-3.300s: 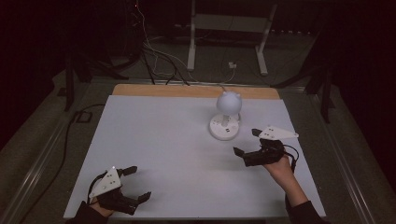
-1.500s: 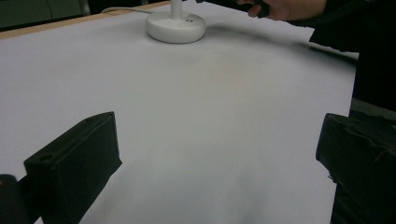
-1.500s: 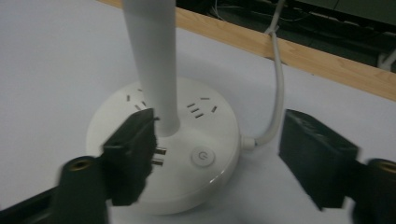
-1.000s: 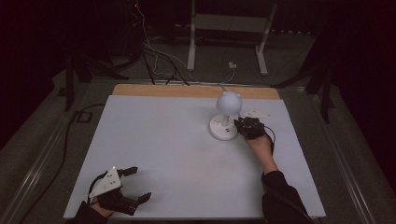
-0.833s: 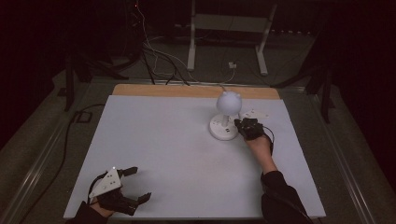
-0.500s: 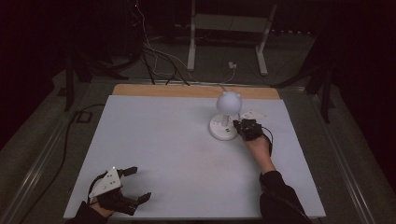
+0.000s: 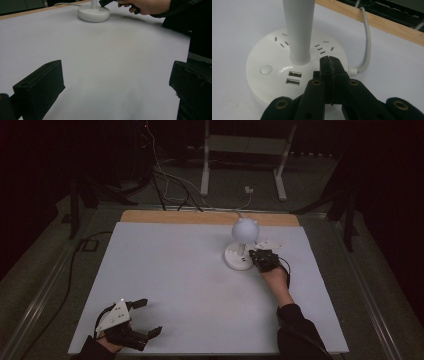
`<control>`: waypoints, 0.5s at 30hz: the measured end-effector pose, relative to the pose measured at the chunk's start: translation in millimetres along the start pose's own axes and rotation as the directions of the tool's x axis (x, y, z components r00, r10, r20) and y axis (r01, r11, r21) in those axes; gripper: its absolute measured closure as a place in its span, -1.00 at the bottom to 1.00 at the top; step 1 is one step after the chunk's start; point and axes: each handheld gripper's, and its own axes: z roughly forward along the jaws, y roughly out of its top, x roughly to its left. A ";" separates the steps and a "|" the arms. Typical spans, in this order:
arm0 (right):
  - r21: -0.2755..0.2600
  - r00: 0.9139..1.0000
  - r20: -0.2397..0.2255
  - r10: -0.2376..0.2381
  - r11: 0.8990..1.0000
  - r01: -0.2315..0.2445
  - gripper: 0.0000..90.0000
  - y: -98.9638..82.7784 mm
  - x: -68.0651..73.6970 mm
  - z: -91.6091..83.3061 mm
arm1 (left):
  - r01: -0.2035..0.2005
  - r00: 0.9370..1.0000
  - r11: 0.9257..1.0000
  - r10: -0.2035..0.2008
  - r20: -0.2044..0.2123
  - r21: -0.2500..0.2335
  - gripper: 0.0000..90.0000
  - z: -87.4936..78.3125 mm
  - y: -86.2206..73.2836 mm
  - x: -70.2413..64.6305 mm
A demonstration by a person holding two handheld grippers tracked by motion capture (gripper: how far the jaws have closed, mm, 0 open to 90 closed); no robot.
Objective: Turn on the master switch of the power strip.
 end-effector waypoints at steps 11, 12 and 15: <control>-0.010 1.000 0.002 0.014 1.000 -0.014 1.00 -3.4 0.9 1.0 | -0.003 1.000 1.000 0.003 0.000 0.004 -1.00 0.1 0.1 -0.9; -0.010 1.000 0.008 0.014 1.000 -0.013 1.00 -3.6 1.7 1.3 | -0.003 1.000 1.000 0.003 -0.001 0.007 -1.00 0.2 -0.1 -0.9; 0.005 1.000 0.017 0.014 1.000 -0.014 1.00 -2.0 3.0 1.9 | -0.003 1.000 1.000 0.003 0.002 0.008 -1.00 0.5 -0.4 -0.7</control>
